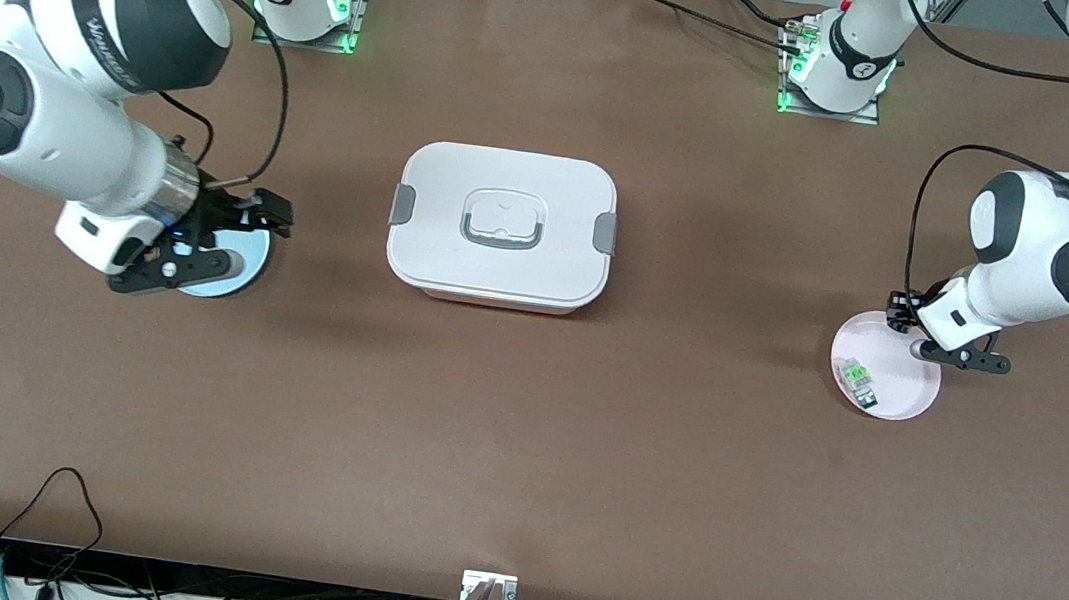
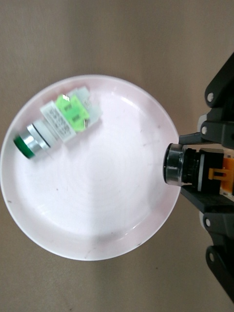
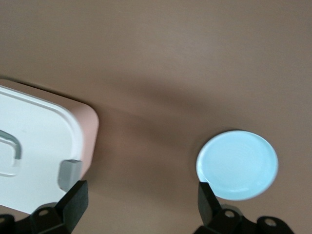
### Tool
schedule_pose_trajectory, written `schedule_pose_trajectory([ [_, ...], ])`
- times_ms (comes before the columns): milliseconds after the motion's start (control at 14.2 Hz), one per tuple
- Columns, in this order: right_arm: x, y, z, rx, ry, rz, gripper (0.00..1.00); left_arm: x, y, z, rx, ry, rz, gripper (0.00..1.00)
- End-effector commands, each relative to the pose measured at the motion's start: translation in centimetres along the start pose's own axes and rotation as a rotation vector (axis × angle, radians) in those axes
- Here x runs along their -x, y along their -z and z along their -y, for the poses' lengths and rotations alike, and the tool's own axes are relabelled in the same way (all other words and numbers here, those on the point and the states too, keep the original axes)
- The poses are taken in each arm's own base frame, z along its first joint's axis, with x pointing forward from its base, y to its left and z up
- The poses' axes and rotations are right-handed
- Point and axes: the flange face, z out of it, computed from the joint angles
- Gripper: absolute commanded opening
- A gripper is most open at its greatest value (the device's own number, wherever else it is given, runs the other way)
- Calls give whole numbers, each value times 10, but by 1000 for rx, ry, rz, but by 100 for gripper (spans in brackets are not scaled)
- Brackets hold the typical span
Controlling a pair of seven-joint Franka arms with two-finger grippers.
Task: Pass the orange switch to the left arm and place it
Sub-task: 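Lower the switch onto the pink dish while the right gripper retracts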
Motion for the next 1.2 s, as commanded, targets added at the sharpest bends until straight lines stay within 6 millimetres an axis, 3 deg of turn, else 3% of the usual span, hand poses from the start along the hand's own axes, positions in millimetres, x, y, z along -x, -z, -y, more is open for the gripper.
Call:
schedule_pose_trajectory([
  [0, 27, 26, -47, 57, -53, 3, 100, -8, -7, 8, -26, -19, -48, 0],
  [424, 75, 79, -103, 97, -135, 0, 100, -31, -10, 10, -47, -22, -171, 0],
  [636, 105, 112, -107, 97, -168, -15, 100, -41, -9, 12, -50, -25, -184, 0],
  [777, 116, 123, -110, 94, -183, -14, 100, -44, -13, 12, -52, -26, -203, 0],
  [848, 120, 125, -119, 89, -203, -10, 100, -45, -17, 13, -51, -22, -200, 5],
  [918, 122, 129, -126, 84, -216, -14, 100, -45, -19, 14, -50, -19, -198, 39],
  [989, 124, 131, -133, 83, -219, -18, 100, -47, -15, 16, -53, -16, -207, 64],
  [1059, 125, 131, -136, 81, -228, -18, 100, -50, -11, 17, -54, -13, -216, 100],
  [1130, 125, 134, -136, 82, -233, -24, 100, -50, -10, 18, -55, -10, -217, 100],
])
